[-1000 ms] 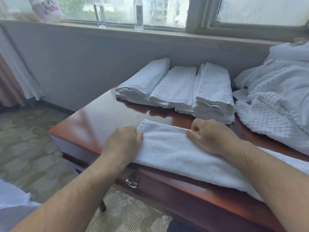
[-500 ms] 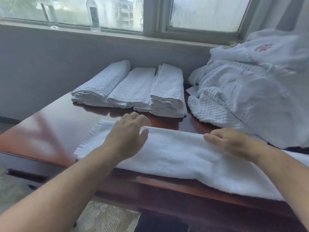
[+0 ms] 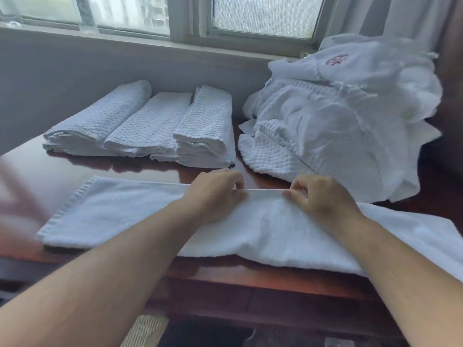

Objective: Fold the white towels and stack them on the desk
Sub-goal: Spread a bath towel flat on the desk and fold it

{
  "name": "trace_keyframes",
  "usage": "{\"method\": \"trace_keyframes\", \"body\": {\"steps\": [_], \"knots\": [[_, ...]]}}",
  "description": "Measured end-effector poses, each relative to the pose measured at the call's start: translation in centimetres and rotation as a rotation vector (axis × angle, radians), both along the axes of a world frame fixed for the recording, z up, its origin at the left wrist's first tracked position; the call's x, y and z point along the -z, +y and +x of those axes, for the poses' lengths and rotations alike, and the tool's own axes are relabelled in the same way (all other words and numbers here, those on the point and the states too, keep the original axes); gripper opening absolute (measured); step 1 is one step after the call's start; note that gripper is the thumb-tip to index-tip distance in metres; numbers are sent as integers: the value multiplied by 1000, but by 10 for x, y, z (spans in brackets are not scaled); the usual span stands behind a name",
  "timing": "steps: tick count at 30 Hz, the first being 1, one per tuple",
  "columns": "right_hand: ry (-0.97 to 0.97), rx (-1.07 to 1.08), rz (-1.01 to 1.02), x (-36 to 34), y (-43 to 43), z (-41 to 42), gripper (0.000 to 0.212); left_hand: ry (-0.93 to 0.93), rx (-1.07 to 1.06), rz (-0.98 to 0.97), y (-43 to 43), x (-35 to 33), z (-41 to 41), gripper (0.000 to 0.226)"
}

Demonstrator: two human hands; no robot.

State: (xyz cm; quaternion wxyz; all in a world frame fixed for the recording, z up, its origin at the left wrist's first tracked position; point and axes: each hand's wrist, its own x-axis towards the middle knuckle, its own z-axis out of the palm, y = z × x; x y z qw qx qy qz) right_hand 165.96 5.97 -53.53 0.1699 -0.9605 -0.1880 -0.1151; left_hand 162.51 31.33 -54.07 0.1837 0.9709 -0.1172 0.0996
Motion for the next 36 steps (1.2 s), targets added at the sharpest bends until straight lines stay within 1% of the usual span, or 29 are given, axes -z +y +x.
{"method": "trace_keyframes", "body": {"steps": [2, 6, 8, 11, 14, 16, 18, 19, 22, 24, 26, 27, 29, 30, 32, 34, 35, 36], "knots": [[14, 50, -76, 9, -1, -1, 28, -10, -24, 50, -3, 1, 0, 14], [9, 146, -72, 16, -28, -5, 35, -26, -47, 61, -25, 3, -2, 24], [16, 205, -81, 16, -56, -8, 43, -32, 9, 36, -47, 3, -5, 31], [25, 333, -82, 13, -107, -14, 54, -27, 160, 43, -91, 3, -9, 36], [34, 466, -96, 11, -152, -19, 55, -12, 313, 64, -133, 4, -11, 34], [74, 506, -105, 12, -171, -21, 56, 16, 361, 75, -153, 6, -12, 37], [88, 528, -163, 11, -182, -20, 60, 28, 381, 94, -166, 12, -13, 41], [58, 538, -205, 10, -186, -19, 61, 20, 388, 103, -169, 15, -13, 44], [-136, 564, -340, 5, -192, -15, 61, 20, 421, 114, -166, 22, -16, 51], [-143, 568, -408, 5, -193, -13, 57, 71, 454, 145, -165, 24, -17, 58], [-151, 611, -434, 7, -188, -15, 42, 110, 475, 152, -164, 24, -16, 61], [-195, 644, -419, 7, -184, -16, 32, 108, 475, 141, -162, 24, -16, 60], [-258, 690, -314, 5, -173, -20, 16, 78, 444, 116, -157, 23, -15, 58], [-225, 684, -230, 5, -167, -24, 17, 74, 417, 109, -155, 22, -15, 57], [-32, 625, -112, 12, -158, -33, 32, 95, 365, 106, -149, 22, -14, 58], [192, 570, -146, 22, -152, -43, 58, 96, 346, 108, -146, 23, -15, 56], [264, 546, -163, 25, -153, -46, 68, 78, 343, 97, -145, 24, -17, 55], [304, 528, -163, 25, -154, -47, 72, 56, 338, 71, -145, 24, -19, 54]]}}
